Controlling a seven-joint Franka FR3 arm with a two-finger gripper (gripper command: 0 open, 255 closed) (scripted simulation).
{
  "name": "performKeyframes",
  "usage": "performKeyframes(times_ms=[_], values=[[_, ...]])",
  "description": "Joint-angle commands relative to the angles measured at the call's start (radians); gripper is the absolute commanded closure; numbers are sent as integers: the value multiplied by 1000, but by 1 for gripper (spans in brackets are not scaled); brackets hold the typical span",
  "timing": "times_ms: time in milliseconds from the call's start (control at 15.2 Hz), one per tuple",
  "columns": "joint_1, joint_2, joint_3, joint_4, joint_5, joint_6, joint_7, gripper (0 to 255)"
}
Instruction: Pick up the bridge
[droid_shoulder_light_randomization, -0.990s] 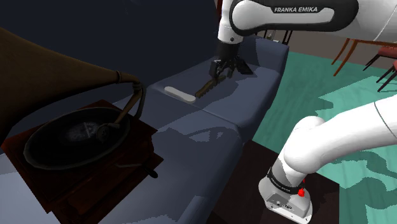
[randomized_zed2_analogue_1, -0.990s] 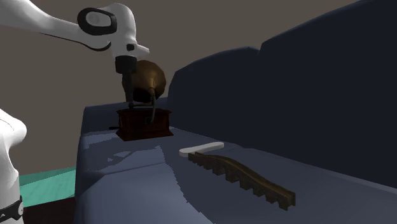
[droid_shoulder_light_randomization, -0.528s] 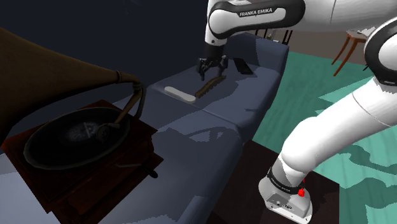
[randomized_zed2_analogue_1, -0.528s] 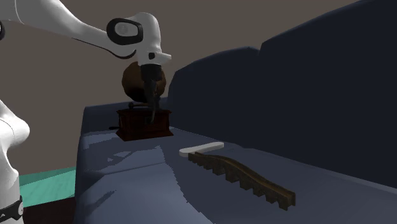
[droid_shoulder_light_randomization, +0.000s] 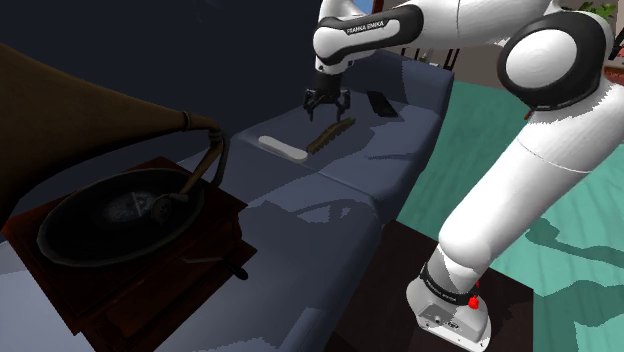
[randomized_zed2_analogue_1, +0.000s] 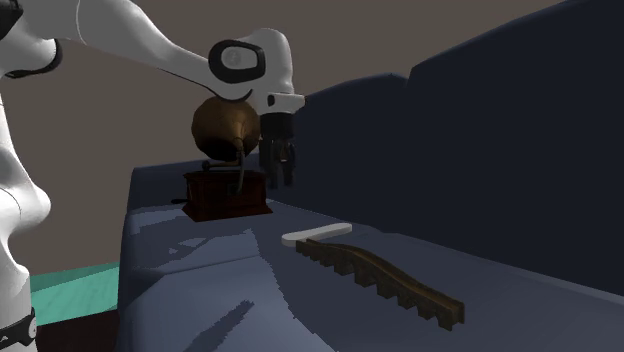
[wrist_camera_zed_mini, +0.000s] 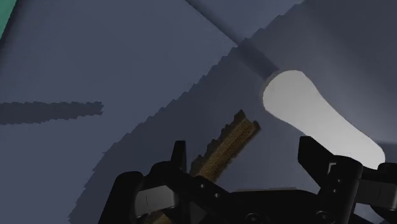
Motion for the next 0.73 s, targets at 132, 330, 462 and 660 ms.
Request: performKeyframes(times_ms=[132, 330, 462, 660], values=[[-34, 129, -28, 100, 6, 29, 107, 0], [-59, 214, -54, 172, 17, 41, 178, 0], [-76, 268, -72, 220, 27, 47, 223, 0], [-103, 345, -101, 289, 46, 54, 288, 0]])
